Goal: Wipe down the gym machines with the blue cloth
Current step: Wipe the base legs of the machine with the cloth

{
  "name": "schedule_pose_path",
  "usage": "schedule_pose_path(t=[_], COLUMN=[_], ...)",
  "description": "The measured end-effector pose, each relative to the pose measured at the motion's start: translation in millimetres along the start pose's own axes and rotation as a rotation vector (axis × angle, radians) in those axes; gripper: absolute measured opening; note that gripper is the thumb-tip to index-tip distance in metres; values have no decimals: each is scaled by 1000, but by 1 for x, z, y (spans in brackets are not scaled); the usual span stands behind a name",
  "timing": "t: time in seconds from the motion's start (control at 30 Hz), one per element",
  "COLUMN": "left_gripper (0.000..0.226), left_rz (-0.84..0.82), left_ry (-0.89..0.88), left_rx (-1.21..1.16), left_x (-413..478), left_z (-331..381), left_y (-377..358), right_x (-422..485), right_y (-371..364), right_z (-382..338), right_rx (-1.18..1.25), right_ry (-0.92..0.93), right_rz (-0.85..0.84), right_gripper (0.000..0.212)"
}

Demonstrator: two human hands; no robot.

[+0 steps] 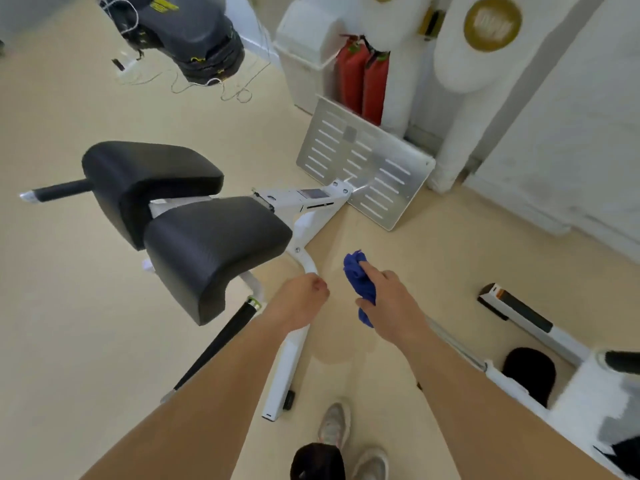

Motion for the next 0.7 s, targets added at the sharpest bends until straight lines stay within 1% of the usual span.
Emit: schedule_pose_path(t=[0.2, 0.37, 0.43, 0.53, 0.63, 0.7], left_gripper=[29, 27, 27, 29, 29, 29], left_rz=[91, 66, 85, 112, 182, 247], left_ry=[32, 101, 122, 122, 158, 232], left_rx=[13, -98, -158, -142, -182, -252], left_x=[-7, -3, -4, -2, -1, 0], left_z=[11, 15, 14, 12, 7, 5], left_y=[90, 160, 187, 221, 252, 268], right_x=[67, 135, 162, 202, 234, 252], right_y=[68, 110, 124, 143, 163, 179], right_z=[-68, -124, -146, -177, -205, -221], right_rx=[-130, -157, -149, -149, -172, -202], right_ry=[42, 41, 51, 86, 130, 143], right_rz=[-85, -171, -218, -258, -294, -294], right_gripper=[64, 64, 57, 55, 46, 50])
Point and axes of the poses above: each hand's wrist, its own x-axis towards the middle knuckle, its own y-axis out of the back of the hand, z = x × y, the point moved 4 cm from there along x, towards the middle knuckle, and after that the axes turned 12 degrees about y, right-handed, at the moved point
